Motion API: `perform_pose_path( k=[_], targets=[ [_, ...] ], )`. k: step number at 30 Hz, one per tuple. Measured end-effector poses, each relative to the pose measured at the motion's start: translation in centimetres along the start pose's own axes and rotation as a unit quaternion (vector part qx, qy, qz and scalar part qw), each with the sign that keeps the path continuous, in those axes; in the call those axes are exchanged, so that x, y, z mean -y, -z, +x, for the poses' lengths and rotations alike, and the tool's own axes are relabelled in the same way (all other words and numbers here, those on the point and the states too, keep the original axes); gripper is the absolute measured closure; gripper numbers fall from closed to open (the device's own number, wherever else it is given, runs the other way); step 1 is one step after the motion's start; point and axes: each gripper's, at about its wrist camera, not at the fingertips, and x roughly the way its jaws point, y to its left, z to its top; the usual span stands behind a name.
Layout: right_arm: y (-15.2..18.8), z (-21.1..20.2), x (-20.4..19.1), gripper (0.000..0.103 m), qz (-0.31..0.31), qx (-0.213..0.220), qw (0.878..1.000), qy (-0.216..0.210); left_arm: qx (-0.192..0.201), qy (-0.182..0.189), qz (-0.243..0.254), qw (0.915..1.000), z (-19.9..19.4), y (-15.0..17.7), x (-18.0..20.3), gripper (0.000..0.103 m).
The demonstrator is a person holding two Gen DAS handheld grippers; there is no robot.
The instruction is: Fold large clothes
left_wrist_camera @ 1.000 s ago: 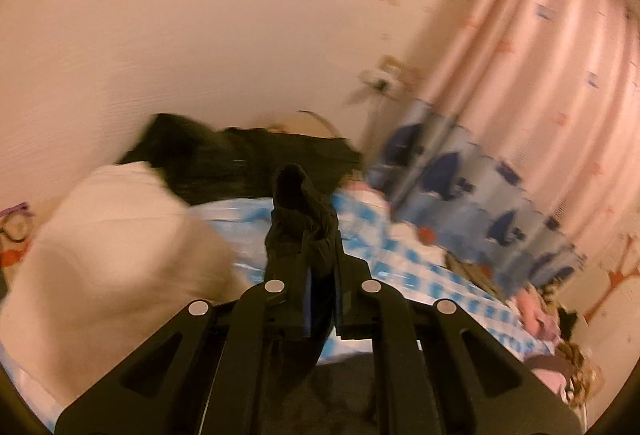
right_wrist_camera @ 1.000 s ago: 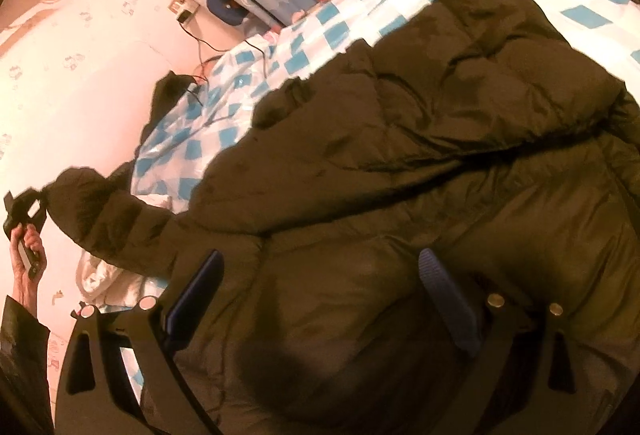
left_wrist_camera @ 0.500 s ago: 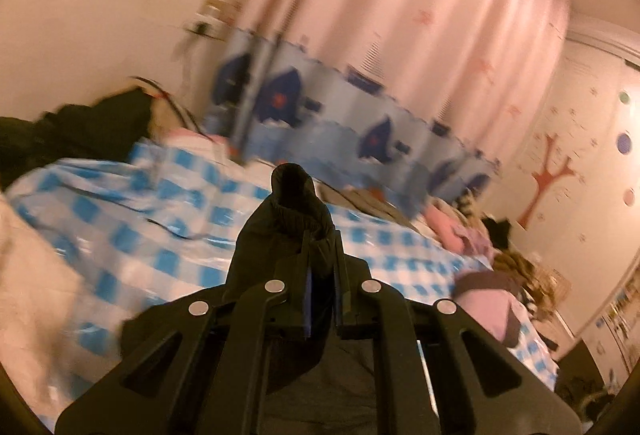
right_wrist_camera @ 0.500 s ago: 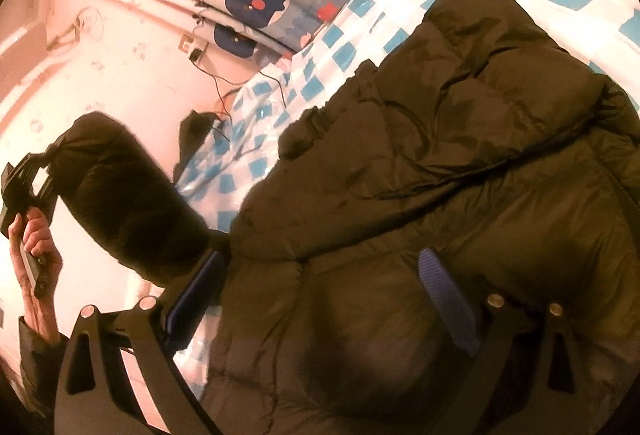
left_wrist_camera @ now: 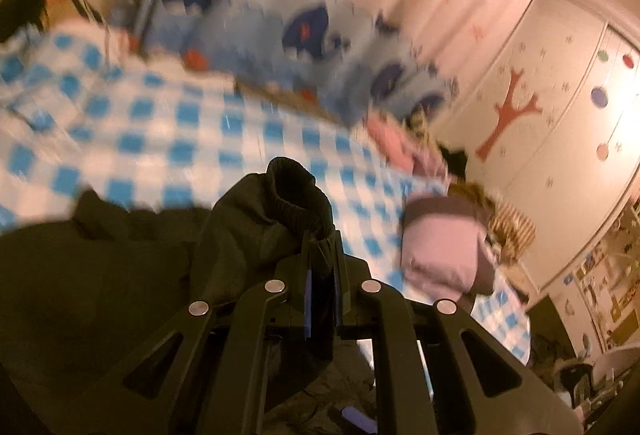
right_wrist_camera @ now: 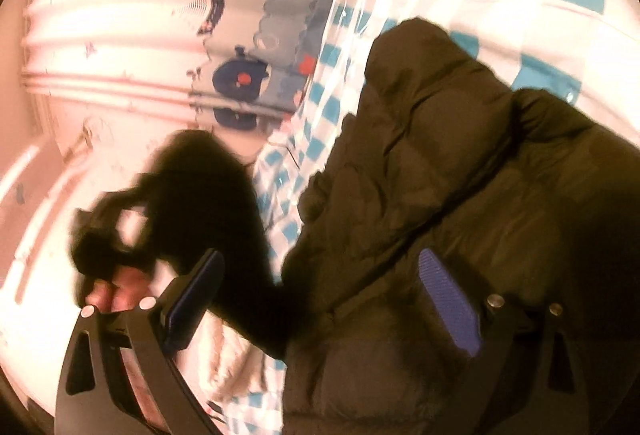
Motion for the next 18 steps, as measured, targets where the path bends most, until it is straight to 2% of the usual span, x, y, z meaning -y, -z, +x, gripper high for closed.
perform_pose_path(
  k=[5,9,11,12,13,14,15,18],
  targets=[
    [-0.7,-1.0,0.9,0.009,0.036,0.013,0.999,-0.022,-0.076,-0.007,0.0,0.9971,8.2,5.7,-0.3,0.097],
    [-1.3,-1.9,1.2,0.009,0.042,0.018,0.998,-0.032,-0.152,-0.016,-0.002,0.9883,13.1,9.4,-0.9,0.094],
    [-1.6,-2.4,1.6,0.009,0.047,0.024,0.998,-0.034,-0.195,-0.016,-0.004,0.9806,15.0,10.9,-1.1,0.087],
    [-1.6,-2.3,1.6,0.009,0.05,0.028,0.998,-0.035,-0.209,-0.009,-0.004,0.978,15.3,11.3,-1.1,0.077],
    [-1.8,-2.4,1.7,0.009,0.053,0.03,0.998,-0.035,-0.214,0.0,-0.007,0.9767,15.4,11.4,-1.0,0.065],
    [-1.9,-2.6,2.0,0.009,0.057,0.032,0.997,-0.036,-0.221,0.013,-0.009,0.9752,15.2,11.3,-0.9,0.059],
    [-2.0,-2.6,2.0,0.009,0.059,0.032,0.997,-0.036,-0.227,0.022,-0.009,0.9735,14.9,11.3,-0.7,0.048],
    [-2.3,-2.5,2.0,0.008,0.06,0.032,0.997,-0.04,-0.234,0.038,0.003,0.9714,12.3,10.6,0.3,0.031]
  ],
)
